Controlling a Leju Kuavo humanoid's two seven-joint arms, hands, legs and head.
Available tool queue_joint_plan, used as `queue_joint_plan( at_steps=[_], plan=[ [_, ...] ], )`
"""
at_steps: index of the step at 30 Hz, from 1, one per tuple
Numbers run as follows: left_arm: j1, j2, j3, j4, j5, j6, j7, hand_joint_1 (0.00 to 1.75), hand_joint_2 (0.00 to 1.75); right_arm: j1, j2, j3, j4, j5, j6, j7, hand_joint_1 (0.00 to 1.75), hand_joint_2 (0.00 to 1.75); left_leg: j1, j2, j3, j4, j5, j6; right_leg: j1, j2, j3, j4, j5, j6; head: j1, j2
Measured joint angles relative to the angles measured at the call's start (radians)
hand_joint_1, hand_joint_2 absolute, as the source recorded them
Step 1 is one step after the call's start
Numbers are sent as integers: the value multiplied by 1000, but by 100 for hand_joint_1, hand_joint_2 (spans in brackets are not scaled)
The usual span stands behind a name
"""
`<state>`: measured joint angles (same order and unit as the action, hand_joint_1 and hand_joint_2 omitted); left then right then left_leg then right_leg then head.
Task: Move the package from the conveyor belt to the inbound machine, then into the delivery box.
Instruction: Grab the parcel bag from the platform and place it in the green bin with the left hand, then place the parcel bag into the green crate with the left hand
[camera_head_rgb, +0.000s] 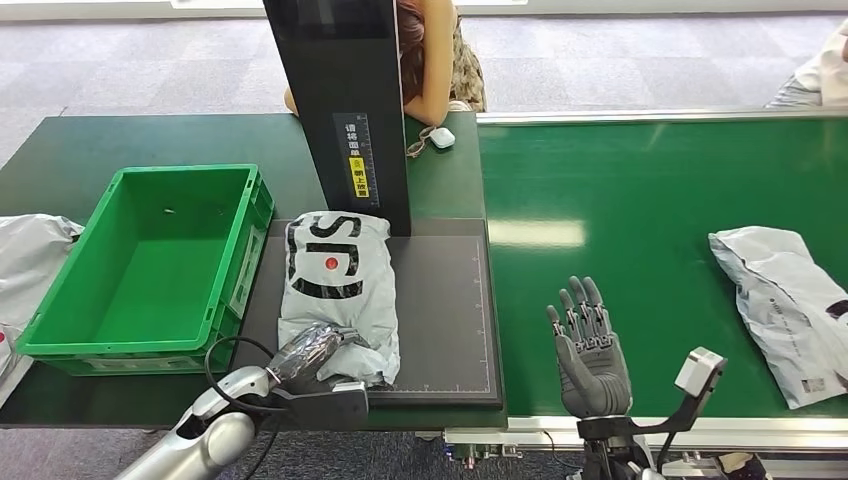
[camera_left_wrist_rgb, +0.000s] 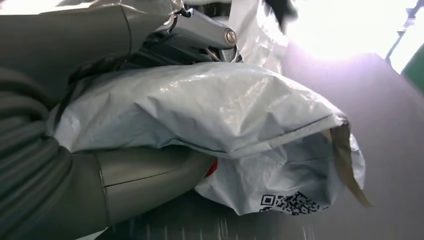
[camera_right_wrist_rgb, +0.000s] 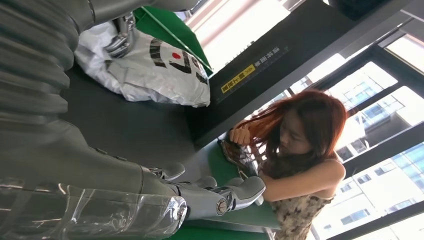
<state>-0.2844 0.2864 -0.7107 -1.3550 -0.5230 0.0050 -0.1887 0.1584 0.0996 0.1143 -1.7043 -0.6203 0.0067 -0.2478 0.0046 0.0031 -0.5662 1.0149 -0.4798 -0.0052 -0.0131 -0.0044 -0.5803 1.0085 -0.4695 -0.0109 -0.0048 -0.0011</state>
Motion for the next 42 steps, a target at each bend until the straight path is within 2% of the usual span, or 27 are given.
queue_joint_plan(
  at_steps=[3, 8, 13, 18, 22, 25, 29, 33, 37, 40, 42],
  plan=[
    [21, 1, 68, -63, 1, 94, -13, 175, 175, 21, 0, -3, -19, 4, -6, -4, 0, 175, 0, 0, -2, 0, 0, 0, 0, 0, -1, 0, 0, 0, 0, 0],
    [55, 2, 177, -180, -5, 197, -38, 175, 175, 41, 0, -10, -40, 8, -11, -9, 0, 175, 0, 0, -3, 0, 0, 0, 0, 0, -2, 0, 0, 0, 0, 0],
    [123, -7, 325, -336, 12, 357, -95, 175, 175, 58, 3, -21, -52, 10, -13, -12, 0, 175, 0, 0, -4, 0, 0, 0, 0, 1, -3, 0, 0, 0, 0, 0],
    [208, -46, 446, -468, 44, 478, -172, 175, 175, 64, 13, -29, -57, 12, -13, -10, 0, 175, 0, 0, -4, 0, -1, 0, 0, 1, -4, 0, 0, 0, 0, 0],
    [288, -83, 511, -555, 91, 566, -256, 175, 175, 64, 21, -30, -57, 13, -13, -7, 0, 175, 0, 0, -5, 0, -1, 1, 0, 1, -4, 0, -1, 0, 0, 0],
    [331, -109, 548, -609, 115, 598, -285, 175, 175, 65, 26, -30, -57, 13, -12, -5, 0, 175, 0, 0, -5, 0, -1, 1, 0, 0, -4, -1, -1, 0, 0, 0],
    [348, -129, 585, -644, 123, 598, -276, 173, 175, 68, 30, -30, -58, 14, -10, -2, 0, 175, 0, 0, -5, 0, -1, 1, 0, 0, -4, -1, -1, 0, 0, 0],
    [311, -139, 625, -637, 61, 534, -170, 167, 175, 68, 35, -31, -58, 18, -2, 3, 0, 175, 0, 0, -5, 0, -1, 1, 0, -1, -4, -1, -1, 0, 0, 0],
    [214, -139, 668, -547, -50, 397, 9, 175, 175, 60, 37, -31, -58, 23, 12, 10, 0, 175, 0, -1, -4, 0, 1, 0, 0, -1, -4, 0, 0, 0, 0, 0],
    [105, -126, 692, -406, -111, 277, 128, 175, 175, 45, 37, -31, -54, 25, 25, 28, 0, 175, 0, -1, -5, 0, 2, -1, 0, -2, -4, 0, 1, -2, 0, 0],
    [32, -114, 709, -287, -141, 232, 170, 175, 175, 34, 38, -32, -49, 25, 33, 38, 0, 175, 1, 0, -5, 0, 3, -1, 0, -1, -4, 0, 2, -3, 0, 0]
  ],
)
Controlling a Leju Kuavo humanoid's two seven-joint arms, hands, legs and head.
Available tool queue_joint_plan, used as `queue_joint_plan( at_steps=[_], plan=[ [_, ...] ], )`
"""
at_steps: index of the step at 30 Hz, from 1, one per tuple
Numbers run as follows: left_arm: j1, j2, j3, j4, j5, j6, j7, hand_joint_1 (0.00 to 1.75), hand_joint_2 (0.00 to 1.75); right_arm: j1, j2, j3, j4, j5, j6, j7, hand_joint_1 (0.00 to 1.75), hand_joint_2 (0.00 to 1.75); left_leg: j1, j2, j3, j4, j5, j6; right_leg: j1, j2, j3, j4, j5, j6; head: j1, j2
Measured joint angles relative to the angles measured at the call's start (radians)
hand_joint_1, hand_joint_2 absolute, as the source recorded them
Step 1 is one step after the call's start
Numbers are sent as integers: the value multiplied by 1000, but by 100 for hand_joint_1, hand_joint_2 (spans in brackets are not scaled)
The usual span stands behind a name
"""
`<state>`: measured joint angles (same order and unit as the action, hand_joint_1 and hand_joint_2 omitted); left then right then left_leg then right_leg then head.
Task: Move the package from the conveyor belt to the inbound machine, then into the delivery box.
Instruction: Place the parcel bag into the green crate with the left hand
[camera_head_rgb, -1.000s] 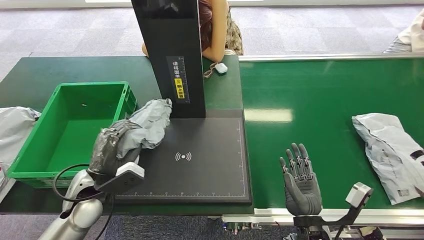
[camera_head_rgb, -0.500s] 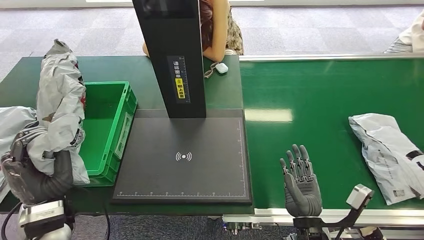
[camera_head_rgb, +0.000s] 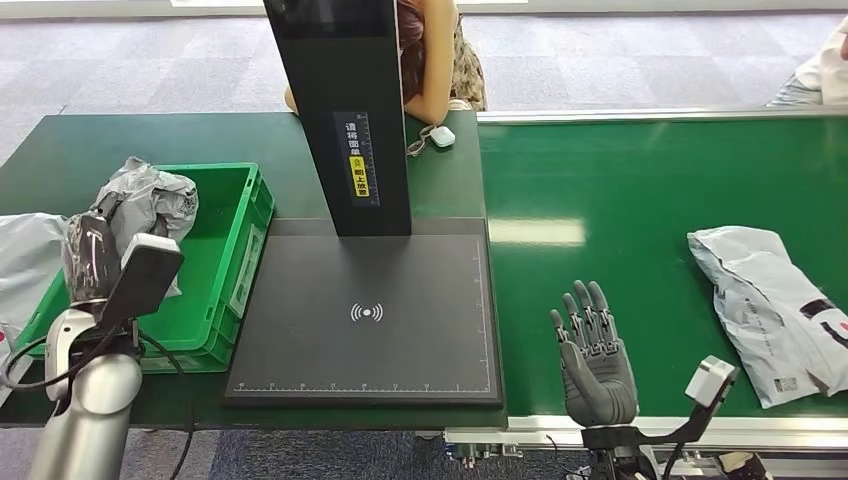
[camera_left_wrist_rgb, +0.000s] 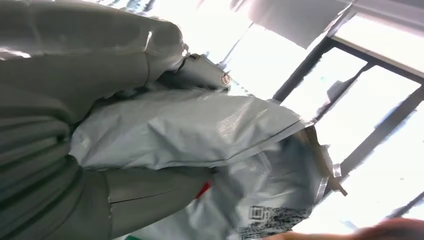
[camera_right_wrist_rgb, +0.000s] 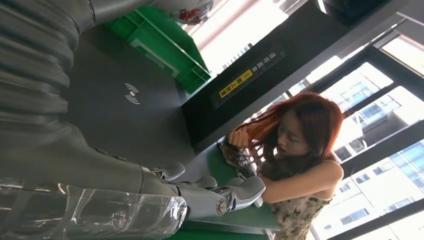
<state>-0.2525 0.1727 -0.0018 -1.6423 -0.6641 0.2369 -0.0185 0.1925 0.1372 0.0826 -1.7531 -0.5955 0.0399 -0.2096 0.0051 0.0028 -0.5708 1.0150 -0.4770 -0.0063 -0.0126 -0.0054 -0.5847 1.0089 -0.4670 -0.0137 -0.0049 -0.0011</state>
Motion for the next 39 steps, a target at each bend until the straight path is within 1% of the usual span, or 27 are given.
queue_joint_plan(
  at_steps=[4, 7, 8, 11, 12, 17, 19, 21, 23, 26, 28, 30, 35, 37, 39],
  plan=[
    [-120, 33, 15, 217, -45, -76, 53, 175, 175, -14, 2, -1, 9, 2, 7, 13, 0, 175, 0, 1, 0, 0, 0, 0, 0, 1, -1, 0, 1, 0, 0, 0],
    [-191, 65, 17, 375, -48, -151, 71, 173, 175, -25, 3, -2, 16, 3, 8, 21, 0, 175, 0, 2, 0, 0, 0, 0, 0, 2, -1, 0, 1, 0, 0, 0],
    [-210, 75, 17, 427, -48, -173, 71, 138, 175, -28, 3, -2, 19, 3, 8, 23, 0, 175, 0, 3, 0, 0, 0, -1, 0, 3, -1, 0, 1, 0, 0, 0],
    [-247, 101, 17, 556, -47, -220, 70, 11, 175, -35, 3, -2, 28, 3, 8, 33, 0, 175, 1, 5, 0, 0, 0, -1, 0, 6, -2, 0, 1, 0, 0, 0],
    [-253, 107, 16, 589, -48, -230, 70, 3, 175, -37, 3, -2, 32, 3, 9, 36, 0, 175, 1, 5, 0, 0, 0, -1, 0, 6, -2, 0, 1, 0, 0, 0],
    [-263, 130, 14, 688, -37, -245, 55, 0, 175, -49, 3, -3, 51, 2, 9, 39, 0, 175, 2, 5, 0, 0, 0, -1, 0, 6, -2, 0, 0, -1, 0, 0],
    [-262, 133, 14, 697, -11, -243, 35, 0, 175, -51, 3, -3, 56, 1, 6, 39, 0, 175, 2, 5, 0, 0, 0, -1, 1, 6, -2, 0, 0, -1, 0, 0],
    [-243, 132, 18, 668, 58, -225, -4, 0, 175, -50, 3, -3, 58, 0, -4, 37, 0, 175, 2, 5, 0, 0, 0, -1, 1, 6, -2, 0, 1, -1, 0, 0],
    [-193, 118, 28, 573, 156, -179, -53, 0, 175, -46, 3, -3, 58, -2, -20, 33, 0, 175, 2, 6, 0, 0, 0, -1, 1, 7, -2, 0, 1, -1, 0, 0],
    [-92, 75, 41, 364, 302, -46, -147, 0, 175, -33, 3, -4, 53, -3, -43, 22, 0, 175, 1, 5, -1, 0, -1, -1, 0, 7, -3, 0, 0, 0, 0, 0],
    [-19, 39, 43, 210, 392, 61, -241, 0, 175, -22, 4, -4, 46, -3, -52, 16, 0, 175, 1, 5, -1, 0, -3, -1, 0, 7, -3, -1, 0, 0, 0, 0],
    [56, 4, 42, 63, 456, 147, -335, 0, 175, -12, 8, -5, 40, 0, -57, 12, 0, 175, 0, 6, -1, 0, -4, 0, 0, 7, -3, -1, -1, 1, 0, 0],
    [255, -86, 15, -247, 536, 337, -596, 0, 175, -1, 21, -8, 32, 38, -118, -40, 0, 175, 0, 6, -1, 0, -6, 1, 0, 7, -3, -2, -3, 3, 0, 0],
    [319, -114, -9, -330, 552, 382, -655, 0, 175, 2, 25, -10, 30, 59, -150, -63, 0, 175, 0, 5, -1, 0, -6, 1, 0, 6, -3, -2, -3, 3, 0, 0],
    [364, -134, -34, -383, 576, 395, -673, 0, 175, 5, 28, -12, 24, 79, -181, -82, 0, 175, 0, 5, -1, 0, -6, 2, 0, 6, -2, -2, -4, 3, 0, 0]
  ],
)
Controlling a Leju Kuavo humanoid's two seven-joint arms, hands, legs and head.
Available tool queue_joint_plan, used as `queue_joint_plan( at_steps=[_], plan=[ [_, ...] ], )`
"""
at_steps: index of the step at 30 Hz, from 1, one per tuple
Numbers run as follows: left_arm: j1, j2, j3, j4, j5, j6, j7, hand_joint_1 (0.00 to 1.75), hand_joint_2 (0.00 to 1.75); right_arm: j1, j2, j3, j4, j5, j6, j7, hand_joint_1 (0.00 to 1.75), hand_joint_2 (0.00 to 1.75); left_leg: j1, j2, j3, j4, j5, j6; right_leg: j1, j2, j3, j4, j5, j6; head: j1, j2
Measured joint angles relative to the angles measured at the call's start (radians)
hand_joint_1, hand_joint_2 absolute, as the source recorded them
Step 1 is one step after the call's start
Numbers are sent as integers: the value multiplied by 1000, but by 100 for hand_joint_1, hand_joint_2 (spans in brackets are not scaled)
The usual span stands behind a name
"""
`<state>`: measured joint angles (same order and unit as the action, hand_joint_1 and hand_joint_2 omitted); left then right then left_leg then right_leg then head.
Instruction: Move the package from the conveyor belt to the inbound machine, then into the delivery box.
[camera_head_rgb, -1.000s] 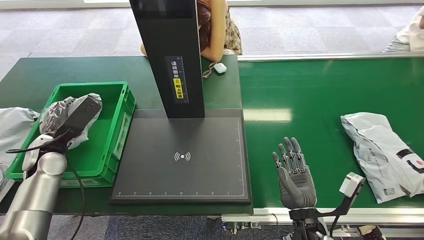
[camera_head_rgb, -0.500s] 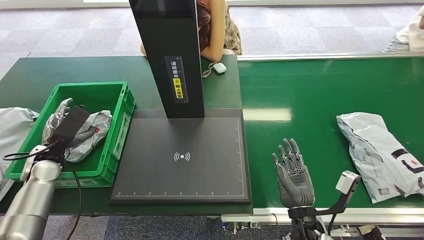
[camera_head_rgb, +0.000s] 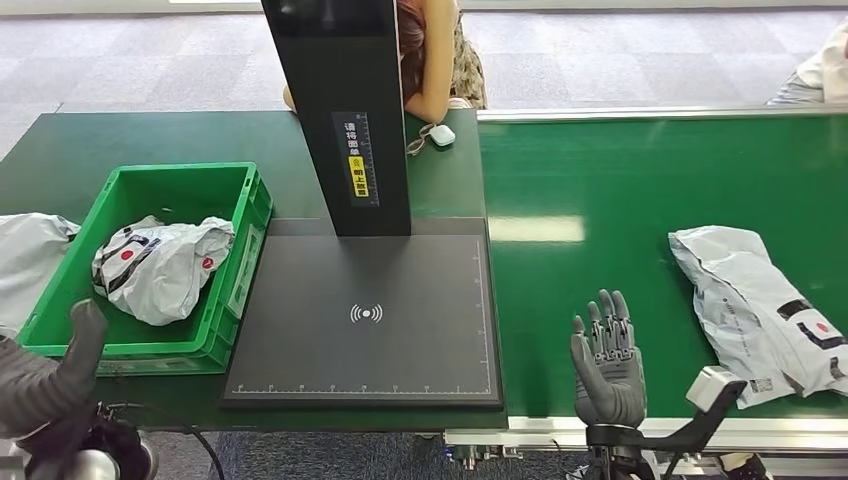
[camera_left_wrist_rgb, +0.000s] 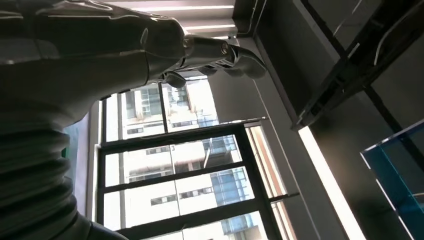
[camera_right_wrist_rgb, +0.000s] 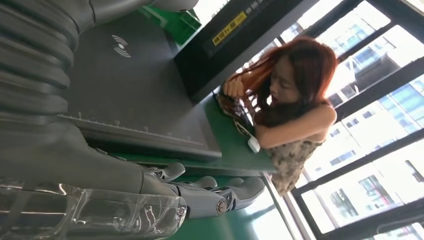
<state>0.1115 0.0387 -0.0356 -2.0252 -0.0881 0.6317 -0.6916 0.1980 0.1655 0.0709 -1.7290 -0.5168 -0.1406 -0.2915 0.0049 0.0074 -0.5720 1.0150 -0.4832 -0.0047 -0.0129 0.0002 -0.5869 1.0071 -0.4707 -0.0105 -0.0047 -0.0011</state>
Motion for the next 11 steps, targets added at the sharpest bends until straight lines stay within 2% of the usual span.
queue_joint_plan(
  at_steps=[4, 6, 8, 10, 11],
  plan=[
    [61, -36, -51, -43, 65, -52, 24, 0, 175, 17, 4, -1, -18, 42, -45, -25, 0, 175, 0, -1, 0, 0, 0, 0, 0, -1, 0, 0, 0, 0, 0, 0],
    [78, -51, -74, -47, 69, -87, 50, 0, 175, 26, 4, -1, -27, 66, -53, -32, 0, 87, 0, -1, 0, 0, 0, 0, 0, -1, 1, 0, 0, 0, 0, 0],
    [90, -61, -95, -49, 33, -147, 121, 0, 175, 33, 4, 1, -36, 123, -57, -46, 0, 87, 0, -1, 0, 0, 0, 0, 0, -1, 1, 0, 0, 0, 0, 0],
    [102, -70, -123, -39, -38, -245, 229, 0, 175, 40, 4, 9, -45, 215, -47, -59, 0, 175, 0, -1, 1, 0, 0, 0, 0, -1, 1, 0, 0, 0, 0, 0],
    [105, -72, -131, -35, -59, -274, 259, 0, 175, 42, 4, 12, -48, 240, -43, -62, 0, 175, 0, -1, 1, 0, 0, 0, 0, -1, 1, 0, 0, 0, 0, 0]
  ],
)
